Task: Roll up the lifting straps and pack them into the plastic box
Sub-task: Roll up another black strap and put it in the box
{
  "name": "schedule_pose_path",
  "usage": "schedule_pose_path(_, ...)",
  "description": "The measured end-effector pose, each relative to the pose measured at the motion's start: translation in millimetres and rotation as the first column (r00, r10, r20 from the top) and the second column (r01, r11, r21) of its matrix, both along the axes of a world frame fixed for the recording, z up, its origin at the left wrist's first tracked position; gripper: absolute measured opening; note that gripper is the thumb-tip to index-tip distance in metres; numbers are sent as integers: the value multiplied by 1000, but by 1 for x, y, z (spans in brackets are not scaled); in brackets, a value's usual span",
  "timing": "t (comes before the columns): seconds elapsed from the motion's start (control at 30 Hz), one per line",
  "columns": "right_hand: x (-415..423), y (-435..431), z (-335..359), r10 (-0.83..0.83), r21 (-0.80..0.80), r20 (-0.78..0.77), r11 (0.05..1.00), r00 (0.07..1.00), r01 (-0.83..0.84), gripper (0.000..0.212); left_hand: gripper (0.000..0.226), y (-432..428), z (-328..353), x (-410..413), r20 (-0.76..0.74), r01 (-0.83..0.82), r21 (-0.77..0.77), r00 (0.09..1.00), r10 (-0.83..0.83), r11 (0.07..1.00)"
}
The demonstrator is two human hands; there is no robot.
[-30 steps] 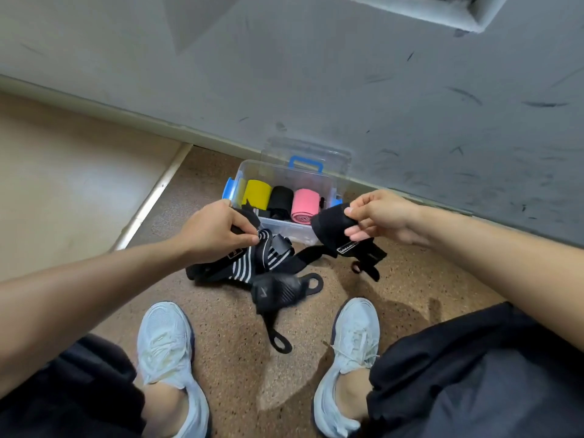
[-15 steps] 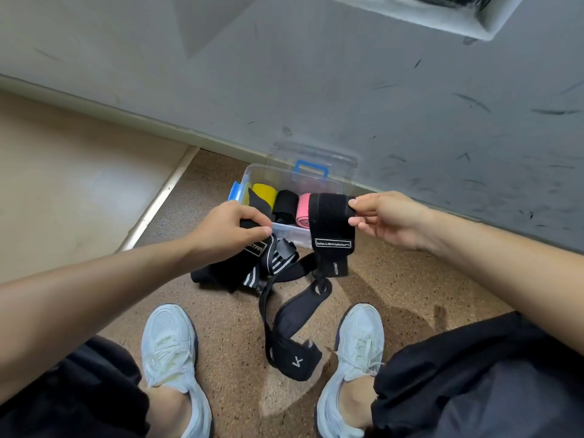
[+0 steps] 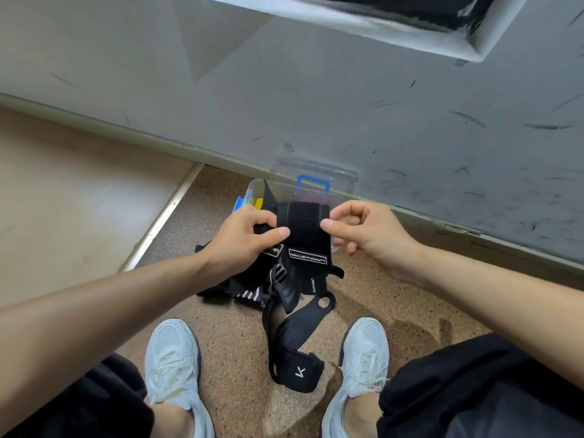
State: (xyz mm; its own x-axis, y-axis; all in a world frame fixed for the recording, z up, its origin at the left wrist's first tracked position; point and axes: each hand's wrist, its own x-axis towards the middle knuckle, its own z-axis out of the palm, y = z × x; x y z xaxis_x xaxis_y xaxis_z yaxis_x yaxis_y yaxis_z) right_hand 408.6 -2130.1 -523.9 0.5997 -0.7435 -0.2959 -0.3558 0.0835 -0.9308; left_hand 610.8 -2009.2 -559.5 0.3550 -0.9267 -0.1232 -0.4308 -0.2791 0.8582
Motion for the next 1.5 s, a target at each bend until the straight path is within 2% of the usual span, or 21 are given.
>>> schedule_pose_path(0.13, -4, 13, -16, 125, -226, -166, 961, 978, -161, 23, 31, 1, 7, 5, -57, -48, -47, 997, 45, 998)
schedule_pose_path(0.23, -2, 15, -20, 22, -264, -134, 963, 991, -57, 11, 24, -1, 8, 7, -70, -53, -57, 996, 49, 997)
schedule_pose_path(0.33, 0, 12, -11, -122, -86, 28, 989, 992, 124, 2, 6, -1, 10, 5, -111, -13, -29, 994, 9, 999)
schedule_pose_path(0.43, 3, 9, 0, -261, 115, 133, 962, 956, 247, 11, 17, 1, 2, 1, -146, 70, -13, 987, -71, 997)
schedule_pose_path(0.53, 5, 9, 8, -393, 293, 168, 896, 904, 334, 10, 14, 1, -2, -3, -148, 114, 25, 983, -109, 993)
schedule_pose_path(0.63, 5, 9, 6, -431, 344, 178, 870, 885, 354, 11, 4, -1, 1, -7, -129, 144, 27, 982, -140, 989)
schedule_pose_path(0.7, 4, 7, 6, -419, 366, 178, 868, 890, 335, 8, 2, -2, 2, -7, -133, 126, 11, 983, -123, 992)
schedule_pose_path(0.8, 5, 8, 9, -388, 413, 198, 866, 900, 282, 17, 8, -4, 7, -10, -214, 123, -21, 969, -124, 992)
schedule_pose_path(0.9, 8, 8, 12, -341, 392, 215, 888, 915, 239, 18, 18, -6, 9, -11, -194, 123, -20, 973, -125, 992)
schedule_pose_path(0.97, 8, 7, 13, -299, 332, 246, 920, 922, 209, 20, 24, -7, 9, -9, -222, 81, -10, 972, -81, 997)
schedule_pose_path(1.0, 7, 7, 13, -263, 284, 250, 940, 932, 189, 29, 26, -7, 10, -8, -263, 50, -6, 964, -50, 999)
schedule_pose_path(1.07, 3, 11, 10, -136, 152, 184, 982, 974, 109, 38, 27, -6, 13, -6, -351, 3, -18, 936, -9, 1000)
schedule_pose_path(1.13, 1, 19, 2, 14, 56, 97, 998, 995, -19, 25, 28, -5, 17, -4, -366, -29, -35, 931, 14, 999)
schedule_pose_path(1.2, 2, 28, -5, 85, 41, 53, 995, 995, -87, 17, 27, -4, 17, -1, -367, -58, -61, 930, 31, 996)
schedule_pose_path(1.3, 4, 30, -7, 91, 26, 27, 995, 995, -92, 11, 25, -3, 19, -2, -400, -96, -67, 915, 61, 993)
schedule_pose_path(1.4, 6, 32, -4, 55, 95, 76, 993, 996, -63, 7, 26, -2, 20, -3, -368, -79, -62, 928, 51, 995)
schedule_pose_path(1.5, 8, 33, 2, -38, 96, 125, 995, 991, 26, 10, 6, 0, 21, -1, -368, -33, -27, 930, 21, 999)
